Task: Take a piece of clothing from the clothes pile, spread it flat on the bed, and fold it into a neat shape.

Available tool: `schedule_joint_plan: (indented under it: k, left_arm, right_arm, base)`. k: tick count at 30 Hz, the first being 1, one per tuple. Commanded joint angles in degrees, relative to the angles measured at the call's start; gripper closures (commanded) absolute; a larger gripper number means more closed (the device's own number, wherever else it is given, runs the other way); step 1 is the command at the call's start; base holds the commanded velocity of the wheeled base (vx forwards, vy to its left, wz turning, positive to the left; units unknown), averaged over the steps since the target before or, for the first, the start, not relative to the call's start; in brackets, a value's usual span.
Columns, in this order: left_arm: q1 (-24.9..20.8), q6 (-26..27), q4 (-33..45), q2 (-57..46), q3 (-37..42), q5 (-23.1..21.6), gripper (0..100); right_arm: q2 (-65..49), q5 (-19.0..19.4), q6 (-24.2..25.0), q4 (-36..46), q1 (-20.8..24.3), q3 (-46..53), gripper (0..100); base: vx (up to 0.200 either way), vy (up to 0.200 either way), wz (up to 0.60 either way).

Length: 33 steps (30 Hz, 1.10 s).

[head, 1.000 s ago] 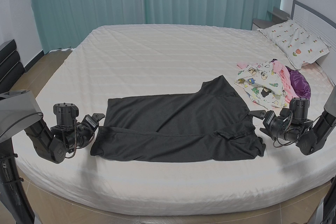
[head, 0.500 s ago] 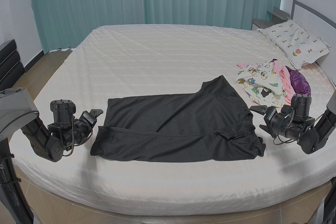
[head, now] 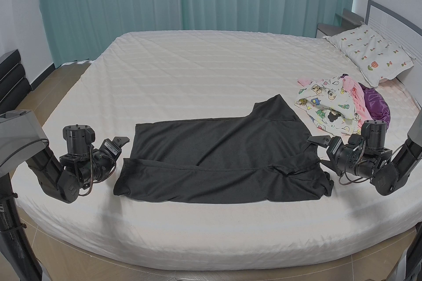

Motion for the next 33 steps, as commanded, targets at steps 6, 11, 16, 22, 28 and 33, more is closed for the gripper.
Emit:
schedule_joint_plan:
  k: [6,11,16,22,28,33]
  left_arm:
    - [0.0,0.0,0.0,-0.4,0.7,0.0,0]
    - [0.0,0.0,0.0,-1.9,1.0,0.0,0]
    - [0.0,0.0,0.0,-2.3,1.3,0.0,0]
    - [-0.1,-0.1,0.0,-2.5,1.3,0.0,0]
    - [-0.1,-0.1,0.0,-3.4,1.5,0.0,0]
    - [-0.1,-0.1,0.0,-3.6,1.4,0.0,0]
  right_arm:
    - [-0.3,0.0,0.0,-0.2,0.7,0.7,0]
    - [-1.1,-0.2,0.0,-0.3,1.9,1.0,0]
    - [-2.4,-0.3,-0.1,0.6,1.9,0.1,0]
    - [-5.0,-0.3,0.2,4.6,2.7,0.1,0]
    - [-4.9,-2.9,9.3,3.9,3.9,2.5,0]
    - [-3.4,-3.7,10.1,4.5,4.8,2.5,0]
  base:
    - [0.000,0.000,0.00]
    - [0.000,0.000,0.00]
    - [0.000,0.000,0.00]
    - [0.000,0.000,0.00]
    - [0.000,0.000,0.00]
    - [0.000,0.000,0.00]
